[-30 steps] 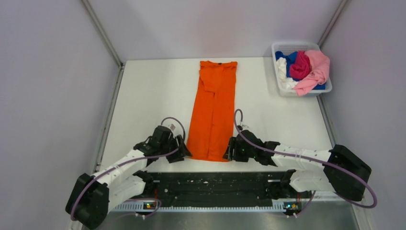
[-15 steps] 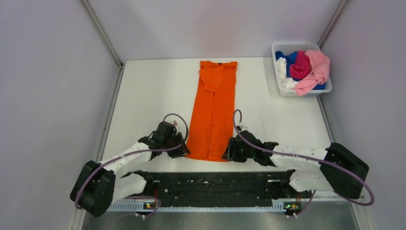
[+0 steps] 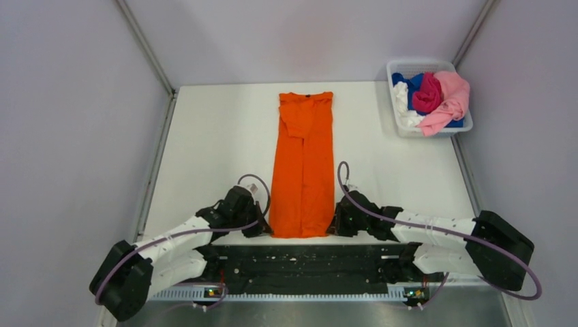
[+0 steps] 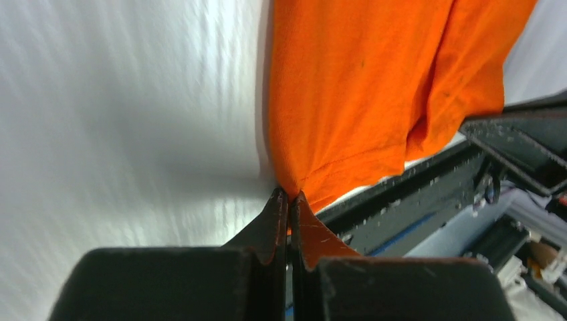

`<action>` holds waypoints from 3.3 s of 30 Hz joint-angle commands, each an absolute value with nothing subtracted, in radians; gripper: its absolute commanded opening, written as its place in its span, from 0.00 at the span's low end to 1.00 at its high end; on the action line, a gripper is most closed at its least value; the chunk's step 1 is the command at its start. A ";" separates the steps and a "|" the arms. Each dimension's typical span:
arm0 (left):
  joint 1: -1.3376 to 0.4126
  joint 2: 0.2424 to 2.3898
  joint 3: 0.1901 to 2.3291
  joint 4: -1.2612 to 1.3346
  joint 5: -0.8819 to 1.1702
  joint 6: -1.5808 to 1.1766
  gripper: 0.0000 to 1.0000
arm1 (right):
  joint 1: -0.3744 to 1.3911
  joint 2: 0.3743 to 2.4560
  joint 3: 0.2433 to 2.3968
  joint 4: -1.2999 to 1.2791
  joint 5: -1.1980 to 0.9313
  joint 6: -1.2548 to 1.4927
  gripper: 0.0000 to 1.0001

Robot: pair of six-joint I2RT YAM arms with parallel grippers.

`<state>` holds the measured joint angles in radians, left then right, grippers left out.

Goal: Fold and stack the t-shirts
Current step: Grab the bottom of the folded rectangular tshirt with both arms, then fold the folded rectangular tshirt in 1/3 of the way

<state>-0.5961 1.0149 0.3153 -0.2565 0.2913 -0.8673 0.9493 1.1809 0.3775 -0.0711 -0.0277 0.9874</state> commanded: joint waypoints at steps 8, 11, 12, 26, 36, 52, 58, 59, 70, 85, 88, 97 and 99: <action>-0.714 0.883 0.303 -0.179 0.332 -1.040 0.00 | 0.967 0.961 0.373 -0.209 -0.053 0.955 0.09; -0.713 0.946 0.388 -0.159 0.310 -0.999 0.00 | 0.962 0.976 0.410 -0.184 0.009 0.930 0.09; -0.714 0.975 0.426 -0.167 0.297 -0.983 0.00 | 0.956 0.992 0.425 -0.175 0.040 0.928 0.09; -0.657 1.429 0.978 -0.386 -0.275 -0.803 0.00 | 0.677 1.270 0.671 0.015 0.081 0.790 0.08; -0.464 1.629 1.162 -0.291 -0.121 -0.722 0.00 | 0.529 1.470 0.857 0.081 0.071 0.728 0.07; -0.394 1.913 1.456 -0.384 -0.046 -0.609 0.00 | 0.435 1.707 1.021 0.137 0.005 0.682 0.14; -0.364 1.965 1.569 -0.406 -0.106 -0.606 0.50 | 0.383 1.792 1.117 0.140 -0.038 0.643 0.49; -0.351 1.968 1.594 -0.408 -0.084 -0.607 0.55 | 0.370 1.800 1.141 0.140 -0.056 0.640 0.50; -0.316 1.773 1.391 -0.415 0.049 -0.627 0.99 | 0.375 1.602 0.949 0.180 -0.253 0.577 0.99; -0.326 1.229 0.747 -0.390 0.073 -0.689 0.99 | 0.580 1.814 1.023 0.299 -0.286 0.527 0.99; -0.325 1.139 0.692 -0.410 0.046 -0.704 0.99 | 0.581 1.873 1.083 0.298 -0.263 0.519 0.99; -0.326 1.044 0.667 -0.430 0.046 -0.720 0.99 | 0.545 2.093 1.408 0.142 -0.078 0.447 0.99; -0.326 1.050 0.677 -0.423 0.052 -0.720 0.99 | 0.522 2.129 1.465 0.134 -0.079 0.461 0.99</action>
